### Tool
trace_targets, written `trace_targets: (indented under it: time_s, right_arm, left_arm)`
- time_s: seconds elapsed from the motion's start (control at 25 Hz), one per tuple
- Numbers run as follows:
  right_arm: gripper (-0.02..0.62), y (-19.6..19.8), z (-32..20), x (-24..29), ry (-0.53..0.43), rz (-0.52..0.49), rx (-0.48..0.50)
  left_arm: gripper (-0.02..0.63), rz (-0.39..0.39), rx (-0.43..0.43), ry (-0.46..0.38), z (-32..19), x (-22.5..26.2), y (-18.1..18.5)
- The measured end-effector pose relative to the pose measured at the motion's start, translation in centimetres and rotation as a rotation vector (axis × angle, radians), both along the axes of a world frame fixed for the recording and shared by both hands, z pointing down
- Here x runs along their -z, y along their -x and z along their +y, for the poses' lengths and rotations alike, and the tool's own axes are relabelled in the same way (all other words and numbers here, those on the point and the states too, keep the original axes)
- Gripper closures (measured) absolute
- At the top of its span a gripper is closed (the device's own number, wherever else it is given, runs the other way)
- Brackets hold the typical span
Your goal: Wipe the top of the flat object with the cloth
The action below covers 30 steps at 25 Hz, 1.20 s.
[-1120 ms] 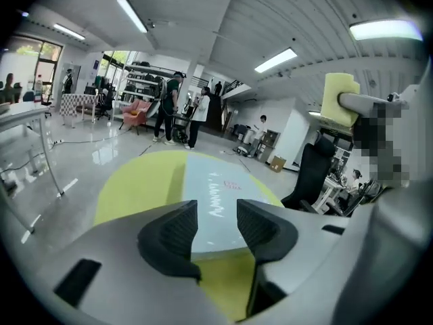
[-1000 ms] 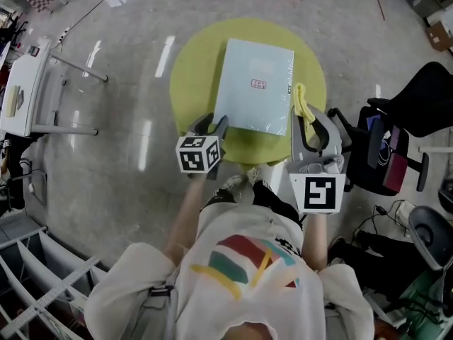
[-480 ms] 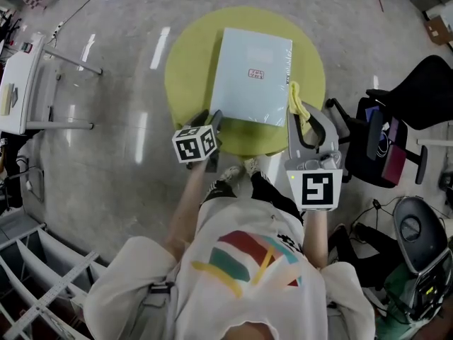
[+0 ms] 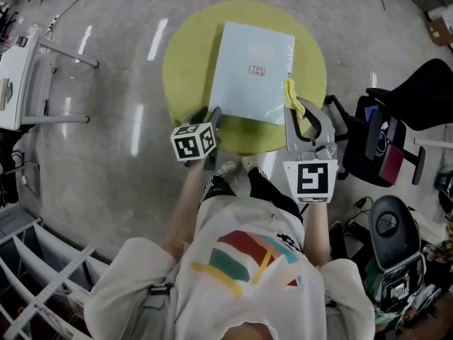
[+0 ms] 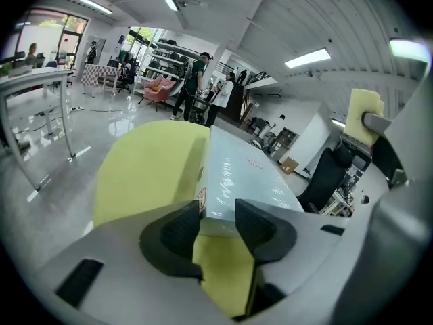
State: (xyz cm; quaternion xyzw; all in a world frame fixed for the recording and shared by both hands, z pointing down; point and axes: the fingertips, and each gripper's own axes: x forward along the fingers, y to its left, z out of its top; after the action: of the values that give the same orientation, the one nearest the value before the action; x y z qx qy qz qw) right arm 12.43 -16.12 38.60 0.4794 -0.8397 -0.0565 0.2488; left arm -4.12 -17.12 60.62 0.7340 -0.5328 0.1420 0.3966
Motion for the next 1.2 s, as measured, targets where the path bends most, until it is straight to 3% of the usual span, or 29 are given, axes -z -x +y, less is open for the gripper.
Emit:
trace_targets:
  time_s: [0.2, 0.52, 0.76, 0.88, 1.08, 1.2]
  right_arm:
    - [0.565, -1.3, -5.0, -3.5, 0.018, 0.143, 0.017]
    - [0.566, -3.8, -17.4, -13.2, 0.112, 0.579, 0.153]
    - [0.566, -4.7, -23.8, -18.0, 0.230, 0.807, 0.254]
    - [0.566, -4.6, -25.8, -19.6, 0.299, 0.864, 0.288]
    - [0.566, -4.1, -27.0, -20.4, 0.405, 0.823, 0.290]
    - [0.566, -4.1, -27.0, -21.0, 0.432, 0.848, 0.316]
  left_arm:
    - [0.436, -0.008, -0.016, 0.030, 0.1, -0.2, -0.1]
    - [0.436, -0.010, -0.037, 0.066, 0.3, -0.4, -0.2]
    - [0.436, -0.011, -0.024, 0.077, 0.3, -0.2, -0.3]
    - [0.436, -0.006, -0.024, 0.081, 0.3, -0.3, -0.4]
    - [0.436, 0.010, -0.030, 0.088, 0.3, -0.2, -0.3]
    - [0.436, 0.014, -0.030, 0.091, 0.3, -0.3, -0.2]
